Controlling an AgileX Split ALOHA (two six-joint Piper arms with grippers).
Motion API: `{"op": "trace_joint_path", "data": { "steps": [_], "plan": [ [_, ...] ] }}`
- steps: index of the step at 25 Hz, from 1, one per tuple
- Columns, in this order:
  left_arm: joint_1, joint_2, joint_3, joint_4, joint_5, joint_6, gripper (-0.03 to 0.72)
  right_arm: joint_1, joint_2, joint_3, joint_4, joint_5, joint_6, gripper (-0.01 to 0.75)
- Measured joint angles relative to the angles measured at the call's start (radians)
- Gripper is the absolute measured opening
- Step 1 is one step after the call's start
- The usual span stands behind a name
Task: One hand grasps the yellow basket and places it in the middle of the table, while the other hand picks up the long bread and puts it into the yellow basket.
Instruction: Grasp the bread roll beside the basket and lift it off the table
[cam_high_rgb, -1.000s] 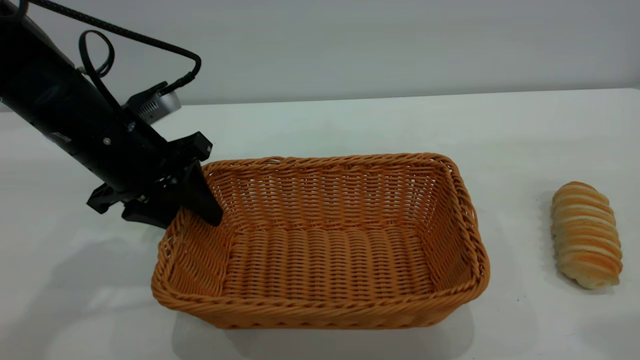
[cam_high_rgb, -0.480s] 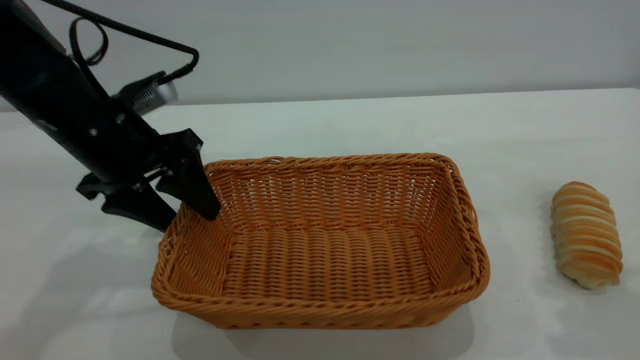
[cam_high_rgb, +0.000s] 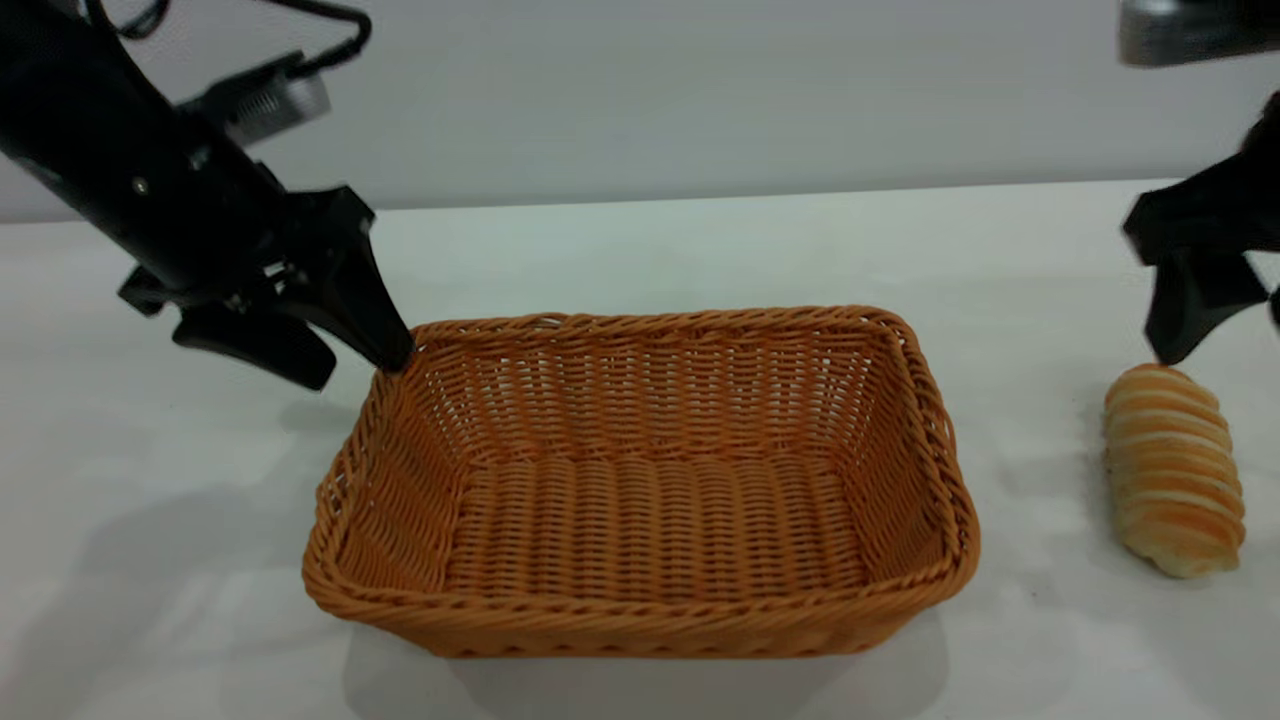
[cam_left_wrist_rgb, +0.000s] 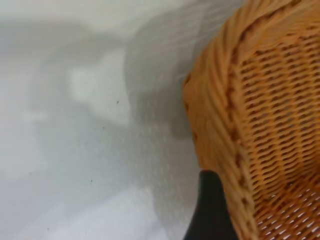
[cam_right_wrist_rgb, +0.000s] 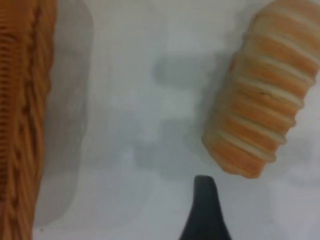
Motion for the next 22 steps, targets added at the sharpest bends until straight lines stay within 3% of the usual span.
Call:
{"op": "trace_joint_path", "data": {
  "steps": [8,22],
  "plan": [
    [0.000,-0.098,0.000,-0.003,0.003,0.000,0.594,-0.077,0.194,-0.182,0.071,0.158,0.006,0.585],
    [0.000,-0.291,0.000,-0.012,0.040,0.000,0.594,-0.093,0.393,-0.327,0.152,0.185,-0.094,0.579]
  ]
}}
